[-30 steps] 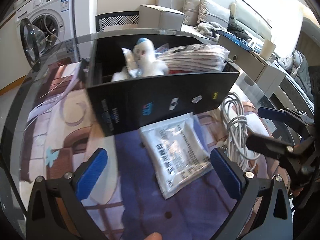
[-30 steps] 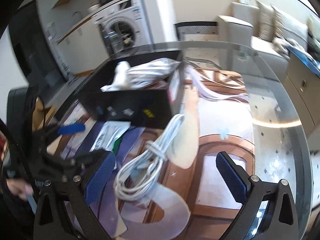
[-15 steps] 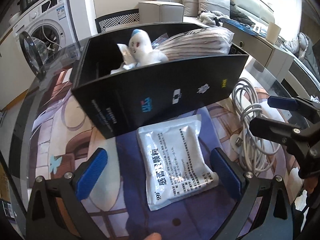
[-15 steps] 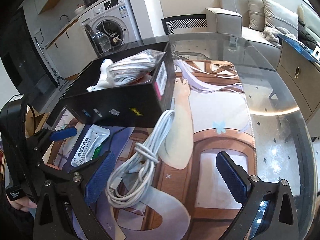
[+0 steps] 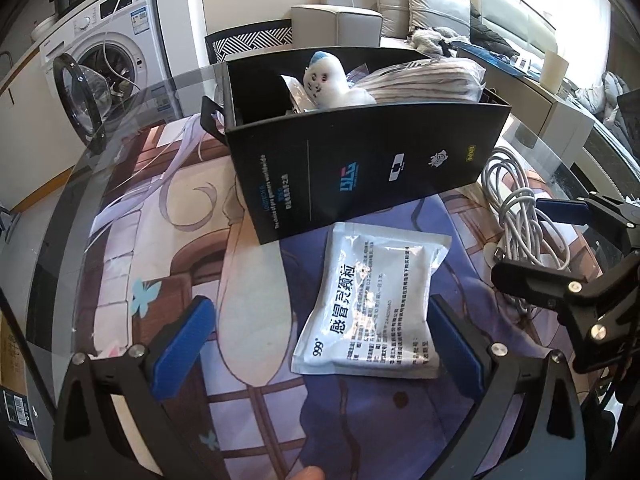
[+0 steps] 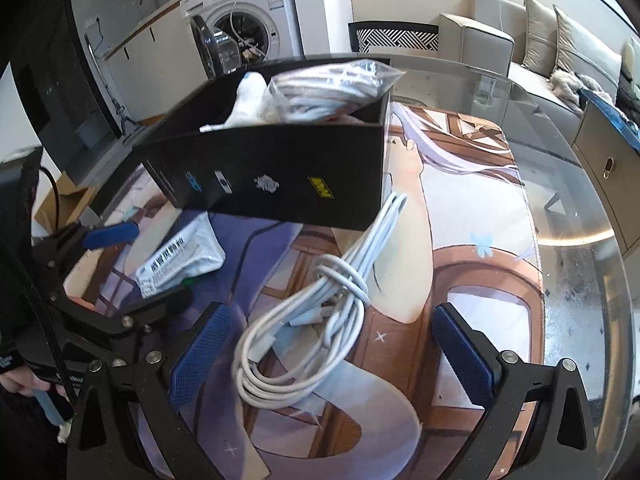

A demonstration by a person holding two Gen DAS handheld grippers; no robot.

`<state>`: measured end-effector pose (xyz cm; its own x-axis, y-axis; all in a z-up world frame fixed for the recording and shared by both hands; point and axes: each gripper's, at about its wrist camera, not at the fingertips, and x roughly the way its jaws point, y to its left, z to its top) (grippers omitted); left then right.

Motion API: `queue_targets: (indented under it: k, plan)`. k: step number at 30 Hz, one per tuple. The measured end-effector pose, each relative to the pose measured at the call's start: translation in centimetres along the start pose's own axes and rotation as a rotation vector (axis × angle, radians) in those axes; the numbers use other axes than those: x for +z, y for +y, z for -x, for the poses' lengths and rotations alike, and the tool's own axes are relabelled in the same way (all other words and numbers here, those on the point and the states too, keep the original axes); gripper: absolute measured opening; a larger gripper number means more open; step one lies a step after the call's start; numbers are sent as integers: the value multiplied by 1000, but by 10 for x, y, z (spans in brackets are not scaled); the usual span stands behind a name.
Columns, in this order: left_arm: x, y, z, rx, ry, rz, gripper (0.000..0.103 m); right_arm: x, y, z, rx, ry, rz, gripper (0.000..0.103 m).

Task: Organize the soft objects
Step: 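Move the left tool over the white packet while the right approaches the coiled cable, then grasp the white packet with the left tool while the right grasps the white cable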

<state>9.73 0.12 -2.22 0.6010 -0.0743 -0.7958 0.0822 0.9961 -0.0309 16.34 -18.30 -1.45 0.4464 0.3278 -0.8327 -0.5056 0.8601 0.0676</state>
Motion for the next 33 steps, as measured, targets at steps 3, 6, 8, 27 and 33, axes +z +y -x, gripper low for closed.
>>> queue_targets:
  k: [3,6,8,27,33]
  plan:
    - [-2,0,0,0,-2,1,103,-3,0,0,-27,16,34,102]
    - [-2,2,0,0,-4,3,103,-6,-4,2,-66,35,78,102]
    - [-2,1,0,1,-5,4,103,-10,-6,4,-99,49,120,102]
    - [-1,0,0,-1,-7,3,103,-6,-31,6,-70,-22,72,80]
    - [-1,0,0,-1,-8,3,103,-6,-27,7,-70,-46,65,69]
